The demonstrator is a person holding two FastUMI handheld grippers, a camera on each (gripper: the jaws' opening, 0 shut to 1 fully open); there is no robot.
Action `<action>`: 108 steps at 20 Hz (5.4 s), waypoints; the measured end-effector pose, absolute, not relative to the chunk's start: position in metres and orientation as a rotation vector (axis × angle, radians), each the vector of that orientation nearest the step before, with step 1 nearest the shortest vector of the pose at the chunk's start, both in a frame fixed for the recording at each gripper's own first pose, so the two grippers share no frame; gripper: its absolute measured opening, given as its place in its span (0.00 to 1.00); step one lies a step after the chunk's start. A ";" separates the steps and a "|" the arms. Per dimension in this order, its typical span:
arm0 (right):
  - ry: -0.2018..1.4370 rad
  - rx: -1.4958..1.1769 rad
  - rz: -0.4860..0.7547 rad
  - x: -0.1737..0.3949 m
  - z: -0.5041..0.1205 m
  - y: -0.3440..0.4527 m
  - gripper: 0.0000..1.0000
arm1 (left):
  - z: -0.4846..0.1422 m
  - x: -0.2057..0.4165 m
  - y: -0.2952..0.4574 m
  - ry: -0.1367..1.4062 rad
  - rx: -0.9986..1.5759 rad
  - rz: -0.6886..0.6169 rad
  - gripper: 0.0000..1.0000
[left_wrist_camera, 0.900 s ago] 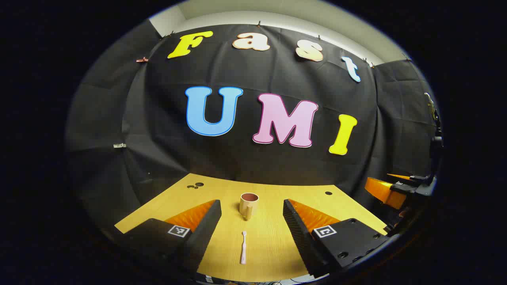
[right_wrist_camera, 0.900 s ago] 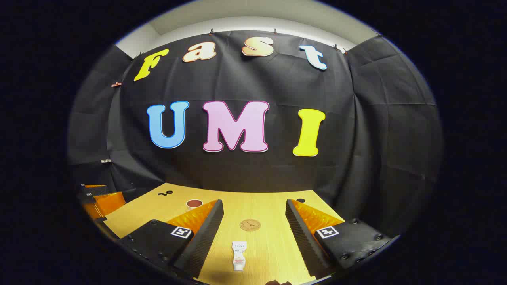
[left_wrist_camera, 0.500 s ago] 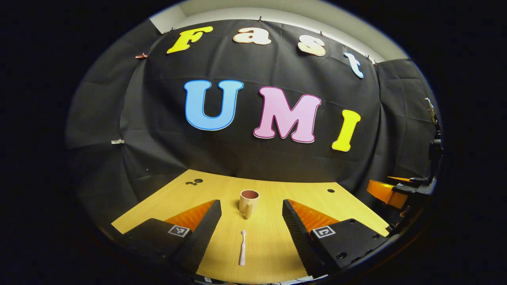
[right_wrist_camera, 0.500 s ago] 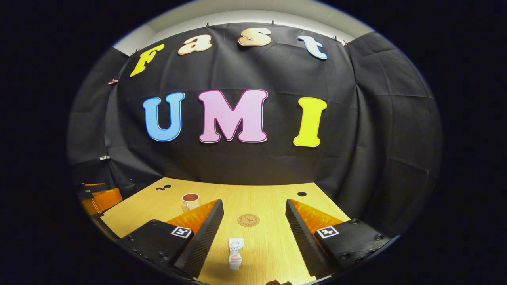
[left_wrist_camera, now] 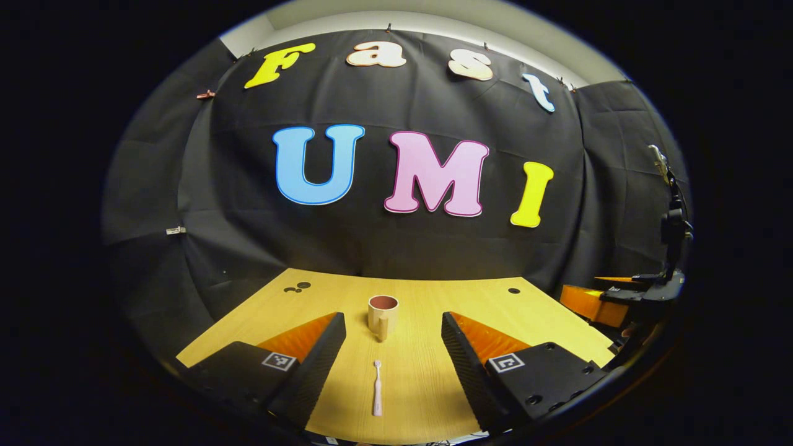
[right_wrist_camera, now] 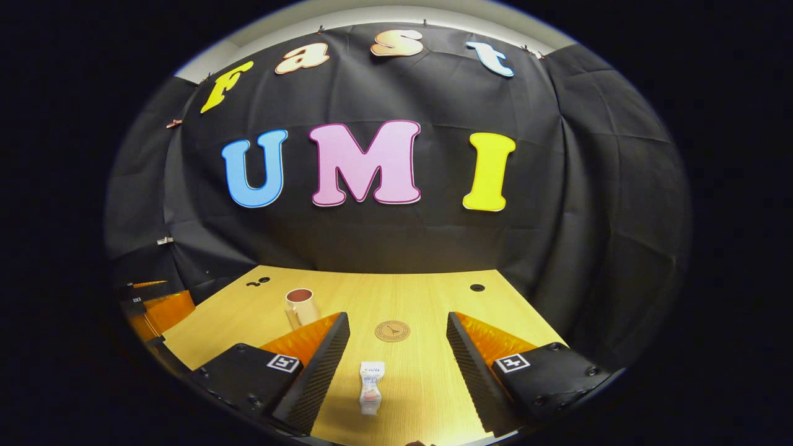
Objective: Put the toothbrush and toothpaste on the desktop into the cup, then pick up the cup and place it on the coaster on the desktop.
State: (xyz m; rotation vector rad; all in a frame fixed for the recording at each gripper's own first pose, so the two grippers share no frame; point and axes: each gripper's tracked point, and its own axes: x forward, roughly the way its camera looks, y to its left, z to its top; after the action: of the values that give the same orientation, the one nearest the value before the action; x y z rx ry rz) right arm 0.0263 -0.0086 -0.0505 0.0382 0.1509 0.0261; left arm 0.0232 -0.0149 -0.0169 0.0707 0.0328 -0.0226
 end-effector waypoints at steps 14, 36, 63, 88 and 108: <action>0.296 0.027 0.093 0.031 -0.096 0.006 0.98 | -0.038 0.025 -0.008 0.094 0.108 0.013 0.96; 0.775 -0.049 0.180 0.078 -0.257 0.037 0.96 | -0.105 0.031 0.033 0.272 0.021 0.251 0.97; 1.040 -0.017 0.072 0.091 -0.330 0.050 0.61 | -0.138 0.030 0.055 0.383 0.076 0.261 0.97; 0.902 -0.014 0.195 0.111 -0.265 -0.001 0.29 | -0.223 0.098 0.041 0.692 0.066 0.114 0.96; 0.783 0.082 0.291 0.132 -0.225 -0.004 0.28 | -0.289 0.116 0.043 1.083 0.055 0.135 0.80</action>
State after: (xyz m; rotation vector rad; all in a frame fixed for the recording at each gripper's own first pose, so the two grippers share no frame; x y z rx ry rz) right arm 0.1318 -0.0044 -0.2251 0.0820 0.7826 0.2906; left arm 0.1158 0.0429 -0.2891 0.0549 1.0830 0.1354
